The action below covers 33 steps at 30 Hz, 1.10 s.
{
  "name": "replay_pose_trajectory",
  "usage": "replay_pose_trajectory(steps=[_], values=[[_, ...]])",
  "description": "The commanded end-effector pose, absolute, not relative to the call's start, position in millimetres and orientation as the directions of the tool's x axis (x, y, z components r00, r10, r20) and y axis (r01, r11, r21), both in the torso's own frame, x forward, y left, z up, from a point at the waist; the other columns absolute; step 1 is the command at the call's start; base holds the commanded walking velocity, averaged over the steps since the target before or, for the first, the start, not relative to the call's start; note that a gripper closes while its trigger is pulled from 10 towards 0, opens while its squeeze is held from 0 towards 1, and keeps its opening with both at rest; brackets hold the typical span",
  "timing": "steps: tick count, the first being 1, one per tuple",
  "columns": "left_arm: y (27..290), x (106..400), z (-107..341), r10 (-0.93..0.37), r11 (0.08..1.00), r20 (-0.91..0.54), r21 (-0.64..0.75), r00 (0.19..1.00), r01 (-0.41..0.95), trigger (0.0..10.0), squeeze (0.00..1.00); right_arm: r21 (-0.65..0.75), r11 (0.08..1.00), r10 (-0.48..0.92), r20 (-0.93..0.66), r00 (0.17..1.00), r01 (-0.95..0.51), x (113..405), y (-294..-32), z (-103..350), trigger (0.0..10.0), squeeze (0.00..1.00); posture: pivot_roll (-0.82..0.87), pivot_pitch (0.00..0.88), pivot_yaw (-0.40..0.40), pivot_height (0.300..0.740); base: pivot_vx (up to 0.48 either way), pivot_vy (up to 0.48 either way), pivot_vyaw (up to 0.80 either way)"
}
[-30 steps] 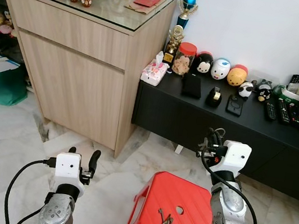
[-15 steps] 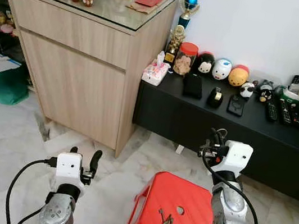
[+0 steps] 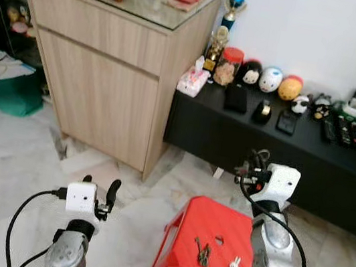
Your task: Hang keys on a hook
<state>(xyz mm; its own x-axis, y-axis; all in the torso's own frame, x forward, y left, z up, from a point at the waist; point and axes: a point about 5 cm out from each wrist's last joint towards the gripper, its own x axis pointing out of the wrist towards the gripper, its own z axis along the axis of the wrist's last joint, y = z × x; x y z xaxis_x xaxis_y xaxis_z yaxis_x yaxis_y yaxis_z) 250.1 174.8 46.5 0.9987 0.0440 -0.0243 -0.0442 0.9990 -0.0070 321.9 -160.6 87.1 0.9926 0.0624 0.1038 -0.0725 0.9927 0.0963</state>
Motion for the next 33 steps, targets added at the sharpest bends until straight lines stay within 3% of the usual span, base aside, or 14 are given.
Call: replay_pose_trajectory(steps=[1,33], values=[[170.3,250.9,46.3,0.027,0.999,-0.026,-0.021,0.999,-0.028,10.0,0.00,0.086,0.994,0.053,0.093,0.994,-0.061,322.2,-165.2,86.2,10.0,0.00,0.05,0.000,-0.104,0.740,-0.277,0.000,0.00],[173.3,254.0,48.4,0.018,1.000,-0.020,-0.013,1.000,-0.018,10.0,0.00,0.076,0.996,0.047,0.069,0.997,-0.052,323.4,-162.9,82.5,10.0,0.00,0.06,0.000,-0.102,0.740,-0.279,0.000,0.00]])
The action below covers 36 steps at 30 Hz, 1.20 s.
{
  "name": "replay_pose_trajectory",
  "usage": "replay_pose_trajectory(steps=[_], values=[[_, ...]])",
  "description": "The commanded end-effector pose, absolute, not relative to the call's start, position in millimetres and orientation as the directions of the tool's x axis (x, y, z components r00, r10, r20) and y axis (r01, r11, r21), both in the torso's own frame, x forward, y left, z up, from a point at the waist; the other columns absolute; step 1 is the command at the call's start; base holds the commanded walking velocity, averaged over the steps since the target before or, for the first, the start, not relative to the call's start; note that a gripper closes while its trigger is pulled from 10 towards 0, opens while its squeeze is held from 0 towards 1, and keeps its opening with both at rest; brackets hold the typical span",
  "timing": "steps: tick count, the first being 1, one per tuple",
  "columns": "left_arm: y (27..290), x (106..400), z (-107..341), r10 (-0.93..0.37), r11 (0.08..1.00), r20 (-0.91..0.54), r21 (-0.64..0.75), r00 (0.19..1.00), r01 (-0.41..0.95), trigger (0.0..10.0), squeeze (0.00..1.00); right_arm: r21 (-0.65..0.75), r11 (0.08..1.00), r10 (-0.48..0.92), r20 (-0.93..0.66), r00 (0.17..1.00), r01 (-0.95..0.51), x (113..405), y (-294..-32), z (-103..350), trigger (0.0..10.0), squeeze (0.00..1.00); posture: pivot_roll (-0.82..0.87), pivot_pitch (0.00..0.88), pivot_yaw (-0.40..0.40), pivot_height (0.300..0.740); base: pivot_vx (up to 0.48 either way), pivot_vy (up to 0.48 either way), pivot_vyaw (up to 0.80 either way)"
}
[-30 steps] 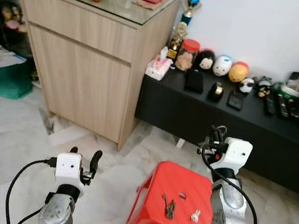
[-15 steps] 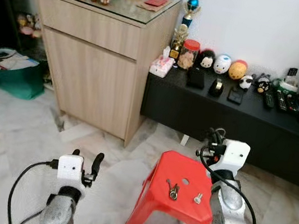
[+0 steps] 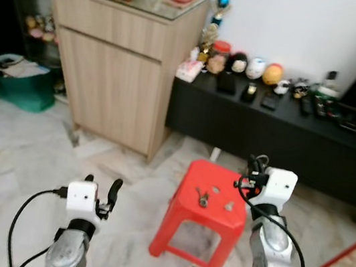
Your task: Hang keys on a hook
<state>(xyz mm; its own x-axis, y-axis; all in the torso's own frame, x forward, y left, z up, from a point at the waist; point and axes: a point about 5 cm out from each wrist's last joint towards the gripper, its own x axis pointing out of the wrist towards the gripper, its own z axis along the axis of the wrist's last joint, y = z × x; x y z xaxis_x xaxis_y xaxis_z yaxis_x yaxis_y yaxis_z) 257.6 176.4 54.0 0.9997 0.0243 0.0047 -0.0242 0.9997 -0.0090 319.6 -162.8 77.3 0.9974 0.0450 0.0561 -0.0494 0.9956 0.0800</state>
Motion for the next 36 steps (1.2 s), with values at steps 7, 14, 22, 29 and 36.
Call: replay_pose_trajectory(steps=[7,14,22,29,36], values=[[174.3,253.0,47.0,0.020,1.000,-0.027,-0.006,0.999,-0.020,10.0,0.00,0.076,0.996,0.033,0.062,0.998,-0.037,322.8,-165.8,81.5,10.0,0.00,0.06,0.000,-0.106,0.740,0.000,0.000,0.00],[174.7,252.1,46.2,0.021,1.000,-0.032,0.003,0.999,-0.021,10.0,0.00,0.078,0.997,0.025,0.059,0.998,-0.029,323.1,-166.5,81.3,10.0,0.00,0.06,0.000,-0.108,0.740,0.000,0.000,0.00],[174.1,252.7,47.3,0.025,1.000,-0.027,0.011,0.999,-0.025,10.0,0.00,0.081,0.997,0.014,0.053,0.998,-0.019,323.4,-168.1,81.0,10.0,0.00,0.06,0.000,-0.111,0.740,0.000,-0.197,0.00],[174.4,252.6,47.4,0.029,1.000,-0.027,0.011,0.999,-0.029,10.0,0.00,0.085,0.996,0.010,0.033,0.999,-0.013,322.7,-167.6,78.0,10.0,0.00,0.06,0.000,-0.112,0.740,0.000,-0.328,-0.44],[175.6,251.4,46.4,0.031,0.999,-0.031,0.017,0.999,-0.030,10.0,0.00,0.077,0.997,0.011,0.043,0.999,-0.014,321.4,-167.0,78.4,10.0,0.00,0.06,0.000,-0.111,0.740,0.000,-0.328,-0.09]])
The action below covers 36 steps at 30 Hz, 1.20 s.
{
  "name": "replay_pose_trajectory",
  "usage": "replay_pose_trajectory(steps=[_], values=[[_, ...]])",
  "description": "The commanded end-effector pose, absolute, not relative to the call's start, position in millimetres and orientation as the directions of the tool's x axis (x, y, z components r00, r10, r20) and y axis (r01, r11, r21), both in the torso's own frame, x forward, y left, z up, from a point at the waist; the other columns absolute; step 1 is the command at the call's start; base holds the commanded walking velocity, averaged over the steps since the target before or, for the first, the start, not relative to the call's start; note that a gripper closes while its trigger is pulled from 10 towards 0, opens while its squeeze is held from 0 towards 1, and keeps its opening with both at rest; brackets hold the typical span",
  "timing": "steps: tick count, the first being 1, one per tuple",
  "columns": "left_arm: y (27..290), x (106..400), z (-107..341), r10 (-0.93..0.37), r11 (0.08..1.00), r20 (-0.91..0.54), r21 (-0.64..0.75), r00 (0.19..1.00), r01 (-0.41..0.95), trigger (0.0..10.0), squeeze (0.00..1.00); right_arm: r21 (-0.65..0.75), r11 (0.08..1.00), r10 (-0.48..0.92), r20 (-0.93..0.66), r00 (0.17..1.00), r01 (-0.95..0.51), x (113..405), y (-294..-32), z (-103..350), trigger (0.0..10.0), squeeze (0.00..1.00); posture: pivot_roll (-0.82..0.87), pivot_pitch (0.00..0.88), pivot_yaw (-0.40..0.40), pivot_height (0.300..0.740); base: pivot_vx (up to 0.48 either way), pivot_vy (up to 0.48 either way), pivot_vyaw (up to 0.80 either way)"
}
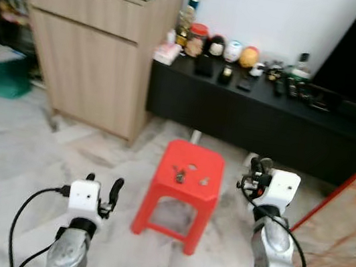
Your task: Hang keys on a hook
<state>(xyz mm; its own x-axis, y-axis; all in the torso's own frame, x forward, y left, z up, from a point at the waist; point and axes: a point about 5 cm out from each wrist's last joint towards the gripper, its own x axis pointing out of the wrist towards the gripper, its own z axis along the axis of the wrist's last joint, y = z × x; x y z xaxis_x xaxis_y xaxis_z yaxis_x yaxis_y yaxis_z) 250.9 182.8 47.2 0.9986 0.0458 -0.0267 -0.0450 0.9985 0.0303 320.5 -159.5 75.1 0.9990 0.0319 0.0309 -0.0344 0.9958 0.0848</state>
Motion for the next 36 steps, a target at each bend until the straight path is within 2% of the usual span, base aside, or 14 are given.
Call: replay_pose_trajectory(steps=[1,30,36], values=[[175.5,251.4,46.3,0.030,0.999,-0.032,0.017,0.999,-0.030,10.0,0.00,0.077,0.997,0.009,0.042,0.999,-0.013,321.4,-167.1,78.4,10.0,0.00,0.06,0.000,-0.111,0.740,0.000,-0.326,0.00],[175.3,250.1,46.1,0.029,0.999,-0.032,0.020,0.999,-0.028,10.0,0.00,0.072,0.997,-0.008,0.045,0.999,0.005,324.3,-171.0,81.3,10.0,0.00,0.05,0.000,-0.112,0.740,0.000,-0.327,0.00],[174.7,250.1,45.7,0.028,1.000,-0.031,0.010,0.999,-0.028,10.0,0.00,0.072,0.997,-0.009,0.047,0.999,0.005,324.9,-171.4,81.8,10.0,0.00,0.05,0.000,-0.114,0.740,0.000,-0.081,0.00]])
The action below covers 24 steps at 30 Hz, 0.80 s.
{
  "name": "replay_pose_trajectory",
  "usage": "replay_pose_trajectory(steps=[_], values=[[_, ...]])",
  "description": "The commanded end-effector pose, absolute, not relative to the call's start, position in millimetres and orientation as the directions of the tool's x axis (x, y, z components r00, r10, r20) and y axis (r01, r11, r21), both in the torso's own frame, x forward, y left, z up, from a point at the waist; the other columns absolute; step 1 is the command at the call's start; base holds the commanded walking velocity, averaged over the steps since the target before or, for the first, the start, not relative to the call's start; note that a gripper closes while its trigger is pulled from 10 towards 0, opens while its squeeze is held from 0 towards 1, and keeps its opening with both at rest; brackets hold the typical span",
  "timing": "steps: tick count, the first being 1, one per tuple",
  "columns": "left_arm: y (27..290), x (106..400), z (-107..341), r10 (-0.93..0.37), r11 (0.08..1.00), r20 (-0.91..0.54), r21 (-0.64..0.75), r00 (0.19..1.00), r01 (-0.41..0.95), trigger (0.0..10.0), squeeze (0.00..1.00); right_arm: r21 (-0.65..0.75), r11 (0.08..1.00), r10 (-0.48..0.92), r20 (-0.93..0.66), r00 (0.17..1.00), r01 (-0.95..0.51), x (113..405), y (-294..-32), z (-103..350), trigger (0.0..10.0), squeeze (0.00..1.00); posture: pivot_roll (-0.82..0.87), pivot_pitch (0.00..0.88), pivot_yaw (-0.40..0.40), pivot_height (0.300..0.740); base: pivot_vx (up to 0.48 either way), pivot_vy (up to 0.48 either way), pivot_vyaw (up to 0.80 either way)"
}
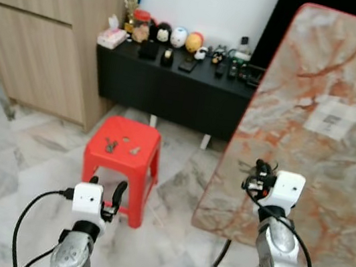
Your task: Hang keys on a hook
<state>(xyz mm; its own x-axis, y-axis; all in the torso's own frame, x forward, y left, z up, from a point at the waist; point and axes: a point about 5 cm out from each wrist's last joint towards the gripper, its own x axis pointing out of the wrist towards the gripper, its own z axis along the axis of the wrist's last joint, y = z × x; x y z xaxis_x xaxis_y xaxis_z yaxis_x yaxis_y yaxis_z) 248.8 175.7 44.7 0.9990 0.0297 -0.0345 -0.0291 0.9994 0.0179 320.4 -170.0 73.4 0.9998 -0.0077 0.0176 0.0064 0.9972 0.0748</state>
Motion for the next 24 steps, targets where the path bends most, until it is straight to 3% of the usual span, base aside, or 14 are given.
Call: replay_pose_trajectory(steps=[1,24], values=[[174.5,250.1,45.6,0.027,1.000,-0.031,0.011,0.999,-0.026,10.0,0.00,0.071,0.997,-0.009,0.047,0.999,0.005,324.8,-171.5,81.6,10.0,0.00,0.06,0.000,-0.115,0.740,0.000,0.000,0.00],[173.0,252.0,47.7,-0.012,1.000,-0.024,0.017,1.000,0.013,10.0,0.00,0.096,0.993,-0.078,0.049,0.996,0.073,326.1,-175.7,81.9,10.0,0.00,0.06,0.000,-0.101,0.740,0.000,0.000,0.00]])
